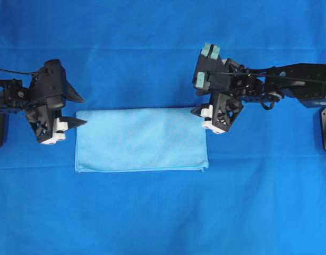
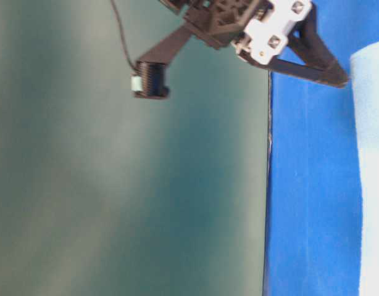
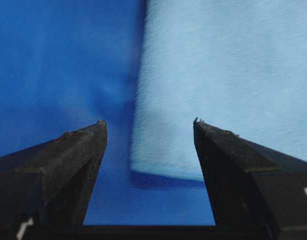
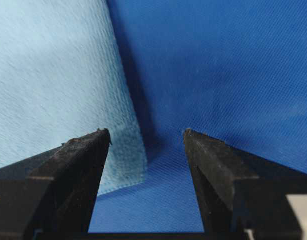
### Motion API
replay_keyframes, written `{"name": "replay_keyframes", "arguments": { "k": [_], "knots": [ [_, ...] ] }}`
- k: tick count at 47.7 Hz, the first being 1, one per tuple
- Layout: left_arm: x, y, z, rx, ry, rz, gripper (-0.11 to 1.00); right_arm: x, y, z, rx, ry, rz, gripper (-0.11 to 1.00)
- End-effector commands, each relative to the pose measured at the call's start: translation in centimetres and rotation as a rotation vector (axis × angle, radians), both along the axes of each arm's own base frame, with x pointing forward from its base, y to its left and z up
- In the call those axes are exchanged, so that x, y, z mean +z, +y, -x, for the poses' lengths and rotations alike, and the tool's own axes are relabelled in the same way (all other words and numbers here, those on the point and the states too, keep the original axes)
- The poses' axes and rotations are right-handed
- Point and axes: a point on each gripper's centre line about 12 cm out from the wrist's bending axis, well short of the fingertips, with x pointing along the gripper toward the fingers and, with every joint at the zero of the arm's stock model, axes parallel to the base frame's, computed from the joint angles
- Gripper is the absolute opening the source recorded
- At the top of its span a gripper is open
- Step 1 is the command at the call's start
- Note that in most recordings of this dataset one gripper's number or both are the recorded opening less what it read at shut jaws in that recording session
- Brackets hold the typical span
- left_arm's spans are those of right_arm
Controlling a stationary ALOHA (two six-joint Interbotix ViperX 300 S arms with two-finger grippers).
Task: Fold the light blue towel.
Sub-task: 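Release the corners and reposition both grippers at the folded edge's ends, then grasp both ends of the folded edge and lift the towel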
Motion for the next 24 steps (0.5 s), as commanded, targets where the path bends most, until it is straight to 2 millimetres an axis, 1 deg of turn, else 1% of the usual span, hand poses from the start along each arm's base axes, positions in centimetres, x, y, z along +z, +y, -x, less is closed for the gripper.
{"name": "replay_keyframes", "arguments": {
  "k": [1, 7, 13, 24],
  "knots": [
    [-0.4, 0.5, -0.1, 0.019, -0.003, -0.002, 0.67, 0.6, -0.5, -0.7, -0.006, -0.034, 0.011, 0.63],
    [-1.5, 0.7, -0.2, 0.027, 0.025, 0.001, 0.67, -0.6, -0.5, -0.7, -0.005, -0.009, 0.008, 0.63],
    [-2.0, 0.7, -0.2, 0.026, 0.045, 0.003, 0.66, -1.4, -0.5, -0.7, -0.007, 0.016, 0.002, 0.63],
    [-2.0, 0.7, -0.3, 0.026, 0.046, 0.004, 0.64, -1.6, 0.0, -0.6, 0.005, 0.025, -0.002, 0.62]
  ]
}}
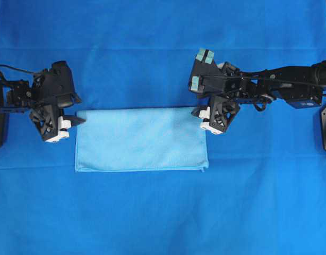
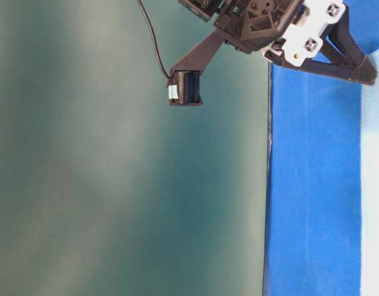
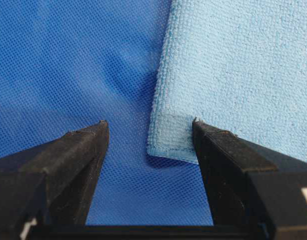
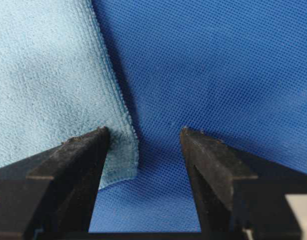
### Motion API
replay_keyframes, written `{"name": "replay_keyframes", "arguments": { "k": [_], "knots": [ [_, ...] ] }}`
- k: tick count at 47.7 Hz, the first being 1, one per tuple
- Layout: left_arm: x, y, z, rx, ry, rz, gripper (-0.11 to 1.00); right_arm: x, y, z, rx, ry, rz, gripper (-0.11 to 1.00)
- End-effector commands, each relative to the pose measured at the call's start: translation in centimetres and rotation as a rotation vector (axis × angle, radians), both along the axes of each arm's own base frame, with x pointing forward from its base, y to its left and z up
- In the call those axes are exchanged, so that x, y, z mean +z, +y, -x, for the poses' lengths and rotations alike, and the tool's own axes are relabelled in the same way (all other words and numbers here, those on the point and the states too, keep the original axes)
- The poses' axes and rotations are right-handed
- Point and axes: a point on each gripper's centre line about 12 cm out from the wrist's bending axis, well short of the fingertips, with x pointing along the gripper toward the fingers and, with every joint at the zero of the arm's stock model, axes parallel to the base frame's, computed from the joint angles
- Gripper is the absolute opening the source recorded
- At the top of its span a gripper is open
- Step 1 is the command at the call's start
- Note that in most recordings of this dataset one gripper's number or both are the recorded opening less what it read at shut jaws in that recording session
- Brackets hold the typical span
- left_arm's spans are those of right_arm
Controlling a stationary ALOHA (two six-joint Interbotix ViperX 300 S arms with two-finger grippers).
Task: Fold the light blue towel.
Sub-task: 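Grasp both ends of the folded edge and lift the towel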
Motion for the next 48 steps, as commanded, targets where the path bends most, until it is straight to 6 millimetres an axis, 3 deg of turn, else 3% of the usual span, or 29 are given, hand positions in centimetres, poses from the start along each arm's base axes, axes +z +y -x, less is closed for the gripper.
{"name": "replay_keyframes", "arguments": {
  "k": [1, 8, 15, 17, 31, 38, 48],
  "knots": [
    [0.5, 0.1, -0.5, 0.002, -0.023, -0.005, 0.63, 0.7, 0.3, -0.6, 0.009, -0.026, 0.004, 0.62],
    [0.5, 0.0, -0.5, -0.003, -0.009, -0.002, 0.48, 0.7, 0.8, -0.7, 0.030, -0.023, 0.009, 0.50],
    [0.2, -0.3, -0.5, -0.017, 0.040, 0.005, 0.13, 0.5, 1.2, -0.5, 0.042, -0.004, 0.005, 0.08],
    [0.3, -0.3, -0.6, -0.019, 0.047, 0.007, 0.06, 0.5, 1.2, -0.5, 0.043, 0.005, 0.002, 0.01],
    [1.5, -0.2, -1.3, -0.017, 0.033, 0.007, 0.03, 1.2, 1.2, -0.5, 0.037, 0.004, -0.003, 0.01],
    [3.9, -0.2, -1.9, -0.013, 0.011, 0.011, 0.03, 4.0, 1.3, -0.3, 0.043, -0.036, 0.002, 0.01],
    [9.0, -0.2, -2.1, -0.022, -0.057, -0.001, 0.03, 9.0, 1.5, 0.8, 0.051, -0.125, 0.020, 0.01]
  ]
}}
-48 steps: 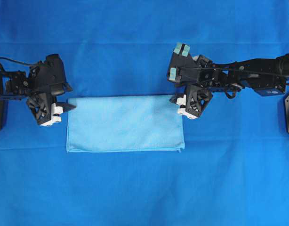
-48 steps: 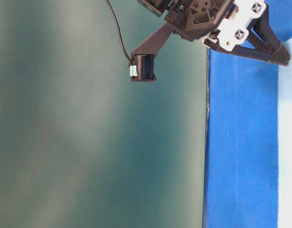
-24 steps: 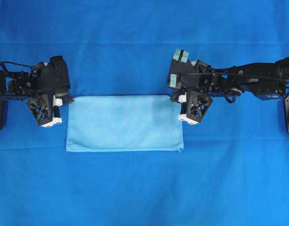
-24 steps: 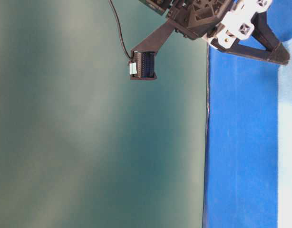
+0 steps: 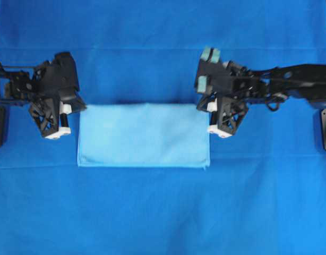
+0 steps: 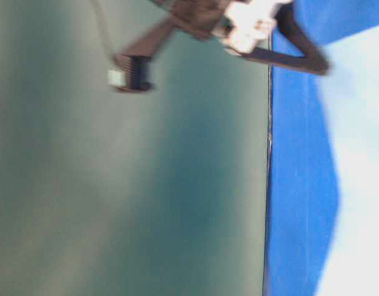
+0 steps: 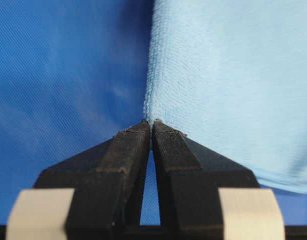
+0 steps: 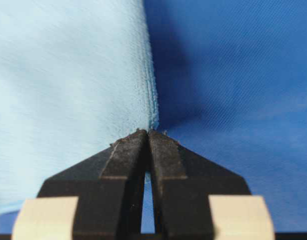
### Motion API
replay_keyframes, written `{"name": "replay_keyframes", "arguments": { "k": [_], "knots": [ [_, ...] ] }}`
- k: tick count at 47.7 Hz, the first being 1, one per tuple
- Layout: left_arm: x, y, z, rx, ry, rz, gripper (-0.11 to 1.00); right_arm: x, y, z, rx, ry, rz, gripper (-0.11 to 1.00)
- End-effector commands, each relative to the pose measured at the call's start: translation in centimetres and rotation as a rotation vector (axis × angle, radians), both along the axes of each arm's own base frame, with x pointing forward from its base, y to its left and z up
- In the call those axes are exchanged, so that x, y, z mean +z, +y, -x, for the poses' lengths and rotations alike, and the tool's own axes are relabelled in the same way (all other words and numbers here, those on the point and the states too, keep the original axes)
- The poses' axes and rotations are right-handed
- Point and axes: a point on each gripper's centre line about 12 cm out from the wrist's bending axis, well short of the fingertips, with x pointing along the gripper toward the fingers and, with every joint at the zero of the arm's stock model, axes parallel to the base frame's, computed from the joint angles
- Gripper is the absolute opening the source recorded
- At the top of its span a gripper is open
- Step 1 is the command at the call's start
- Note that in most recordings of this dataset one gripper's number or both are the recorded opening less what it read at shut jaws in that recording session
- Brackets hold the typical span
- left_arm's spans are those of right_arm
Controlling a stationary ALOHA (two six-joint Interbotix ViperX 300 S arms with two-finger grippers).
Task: Fold the light blue towel.
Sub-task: 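Grasp both ends of the folded edge and lift the towel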
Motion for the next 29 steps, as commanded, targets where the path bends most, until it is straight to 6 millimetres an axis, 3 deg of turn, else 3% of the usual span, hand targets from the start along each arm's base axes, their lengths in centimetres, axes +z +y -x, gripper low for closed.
{"name": "replay_keyframes", "arguments": {
  "k": [1, 15, 23, 29],
  "knots": [
    [3.1, 0.0, -0.4, -0.004, -0.070, -0.009, 0.03, 3.4, 0.1, 0.1, 0.006, -0.080, 0.015, 0.01],
    [9.3, -0.3, 0.8, -0.014, -0.238, -0.038, 0.03, 9.3, 0.3, 2.2, 0.027, -0.173, 0.056, 0.01],
    [10.2, -0.4, 1.4, -0.014, -0.282, -0.044, 0.03, 11.9, 0.3, 3.3, 0.035, -0.236, 0.091, 0.01],
    [10.2, -0.4, 1.3, -0.013, -0.288, -0.045, 0.03, 12.0, 0.1, 3.3, 0.028, -0.240, 0.098, 0.01]
  ]
}}
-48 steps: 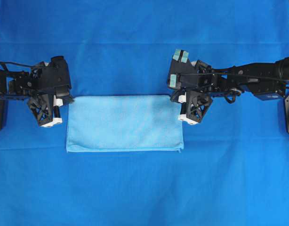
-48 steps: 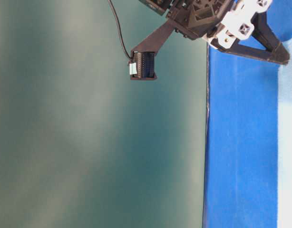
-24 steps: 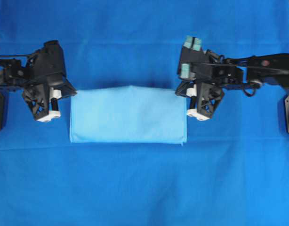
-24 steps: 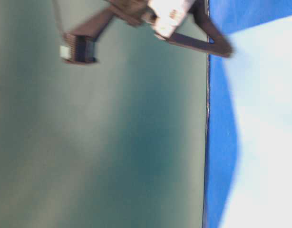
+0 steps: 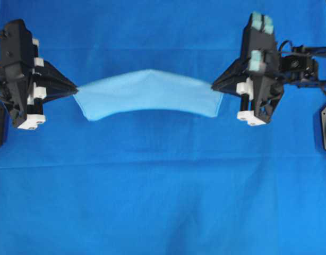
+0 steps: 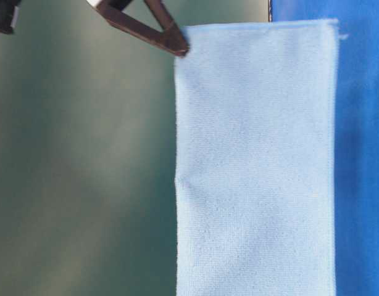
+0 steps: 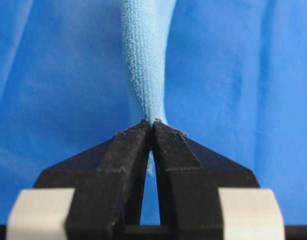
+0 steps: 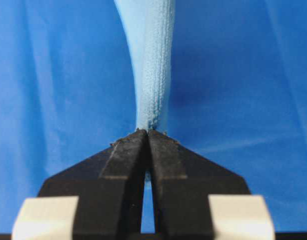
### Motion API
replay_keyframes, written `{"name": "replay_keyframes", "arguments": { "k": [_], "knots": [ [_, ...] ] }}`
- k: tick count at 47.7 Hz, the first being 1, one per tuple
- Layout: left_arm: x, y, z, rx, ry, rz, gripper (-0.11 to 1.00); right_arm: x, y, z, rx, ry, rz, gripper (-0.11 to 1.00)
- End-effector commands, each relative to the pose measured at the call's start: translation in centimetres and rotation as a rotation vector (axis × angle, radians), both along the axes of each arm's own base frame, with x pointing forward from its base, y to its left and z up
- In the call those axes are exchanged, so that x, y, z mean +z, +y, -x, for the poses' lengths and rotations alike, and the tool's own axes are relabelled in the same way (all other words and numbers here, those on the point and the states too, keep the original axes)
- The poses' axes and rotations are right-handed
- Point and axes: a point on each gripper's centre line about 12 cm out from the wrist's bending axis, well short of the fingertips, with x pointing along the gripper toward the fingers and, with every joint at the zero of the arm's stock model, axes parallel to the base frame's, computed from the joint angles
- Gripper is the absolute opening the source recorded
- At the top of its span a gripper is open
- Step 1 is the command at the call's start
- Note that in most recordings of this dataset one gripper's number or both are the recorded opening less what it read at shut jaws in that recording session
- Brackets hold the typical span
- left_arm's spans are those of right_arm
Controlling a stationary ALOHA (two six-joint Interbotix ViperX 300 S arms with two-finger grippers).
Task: Fold the light blue towel.
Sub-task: 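Grasp both ends of the folded edge and lift the towel, then swing the left gripper down to rotate the towel vertical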
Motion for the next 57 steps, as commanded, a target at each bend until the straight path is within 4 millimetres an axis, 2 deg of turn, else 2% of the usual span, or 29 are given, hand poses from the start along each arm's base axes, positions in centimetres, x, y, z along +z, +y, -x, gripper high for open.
{"name": "replay_keyframes", "arguments": {
  "k": [1, 8, 13, 21, 27, 37, 47, 57],
  "knots": [
    [0.8, 0.0, -0.4, -0.004, -0.026, -0.005, 0.03, 1.3, -0.3, -0.3, -0.008, -0.039, 0.008, 0.01],
    [0.8, -0.1, -0.7, -0.006, -0.041, -0.002, 0.03, 1.3, -1.0, -0.6, -0.029, -0.037, 0.009, 0.01],
    [0.8, -0.8, -1.5, -0.037, -0.075, -0.005, 0.03, 0.9, -2.6, -0.6, -0.069, -0.022, 0.022, 0.01],
    [0.5, -3.0, -4.2, -0.126, -0.119, -0.010, 0.03, 0.0, -6.2, -1.0, -0.155, 0.013, 0.054, 0.01],
    [0.5, -5.4, -7.2, -0.207, -0.136, -0.015, 0.03, -0.4, -8.9, -1.9, -0.198, 0.021, 0.096, 0.01],
    [0.9, -8.4, -11.2, -0.315, -0.148, -0.066, 0.03, -0.2, -12.0, -3.3, -0.229, 0.023, 0.157, 0.01],
    [1.4, -10.4, -14.6, -0.385, -0.170, -0.124, 0.03, 0.3, -13.8, -4.6, -0.238, -0.005, 0.201, 0.01],
    [1.5, -10.9, -16.6, -0.400, -0.183, -0.147, 0.03, 0.5, -14.4, -5.3, -0.233, -0.018, 0.222, 0.01]
  ]
}}
